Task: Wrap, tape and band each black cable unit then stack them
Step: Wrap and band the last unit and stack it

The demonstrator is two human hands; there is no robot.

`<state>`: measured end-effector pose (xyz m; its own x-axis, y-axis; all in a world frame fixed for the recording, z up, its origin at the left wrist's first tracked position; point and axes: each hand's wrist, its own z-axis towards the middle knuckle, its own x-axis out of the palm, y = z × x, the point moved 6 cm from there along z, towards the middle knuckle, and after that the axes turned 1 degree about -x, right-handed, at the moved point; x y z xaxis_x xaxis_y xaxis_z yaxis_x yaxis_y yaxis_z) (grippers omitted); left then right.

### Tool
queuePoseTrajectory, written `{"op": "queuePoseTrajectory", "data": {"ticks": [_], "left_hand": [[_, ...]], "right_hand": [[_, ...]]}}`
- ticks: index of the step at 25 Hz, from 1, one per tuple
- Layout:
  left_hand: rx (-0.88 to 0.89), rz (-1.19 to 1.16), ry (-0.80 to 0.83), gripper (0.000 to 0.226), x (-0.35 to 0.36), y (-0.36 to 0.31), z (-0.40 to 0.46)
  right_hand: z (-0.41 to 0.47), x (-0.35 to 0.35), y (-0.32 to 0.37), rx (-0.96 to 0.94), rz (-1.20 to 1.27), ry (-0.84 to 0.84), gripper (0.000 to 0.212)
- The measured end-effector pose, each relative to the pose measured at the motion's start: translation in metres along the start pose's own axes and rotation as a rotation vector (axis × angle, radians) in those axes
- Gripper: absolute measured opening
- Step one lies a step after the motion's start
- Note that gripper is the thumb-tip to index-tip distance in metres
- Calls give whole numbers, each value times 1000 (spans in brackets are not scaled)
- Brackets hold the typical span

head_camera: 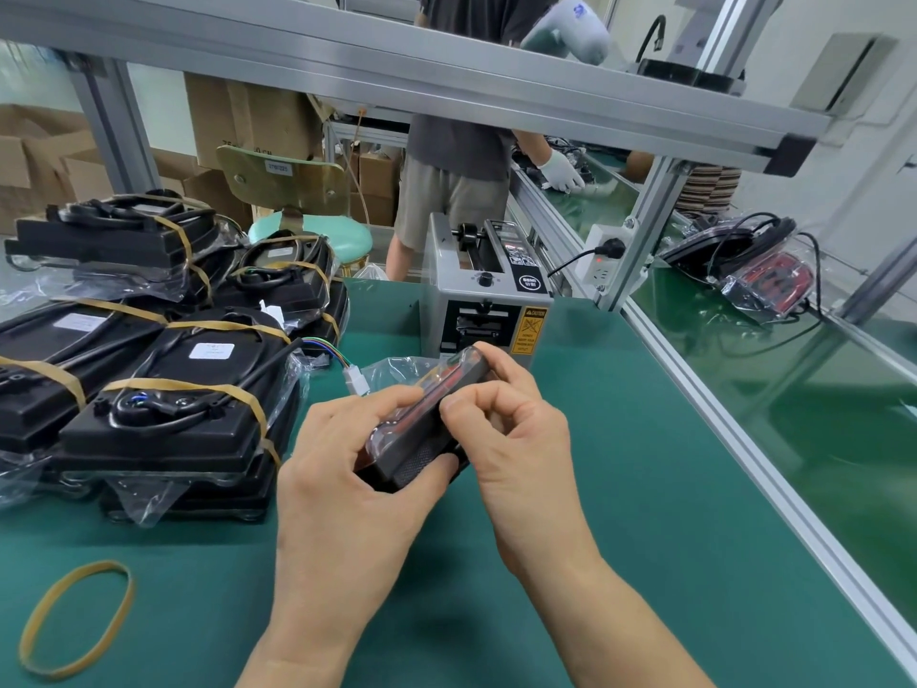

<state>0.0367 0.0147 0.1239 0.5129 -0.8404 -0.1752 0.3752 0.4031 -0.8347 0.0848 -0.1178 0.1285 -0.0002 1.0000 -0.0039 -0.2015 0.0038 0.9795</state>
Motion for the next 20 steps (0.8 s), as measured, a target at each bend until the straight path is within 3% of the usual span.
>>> {"op": "queuePoseTrajectory", "data": {"ticks": [11, 20], "left_hand": [[-5, -10, -5, 56, 0, 3, -1], [-3, -8, 11, 55, 4, 4, -1]], "right_hand": [[-1, 0, -4, -7, 34, -28, 29], [-2, -2, -7, 50, 66, -85, 15]]}}
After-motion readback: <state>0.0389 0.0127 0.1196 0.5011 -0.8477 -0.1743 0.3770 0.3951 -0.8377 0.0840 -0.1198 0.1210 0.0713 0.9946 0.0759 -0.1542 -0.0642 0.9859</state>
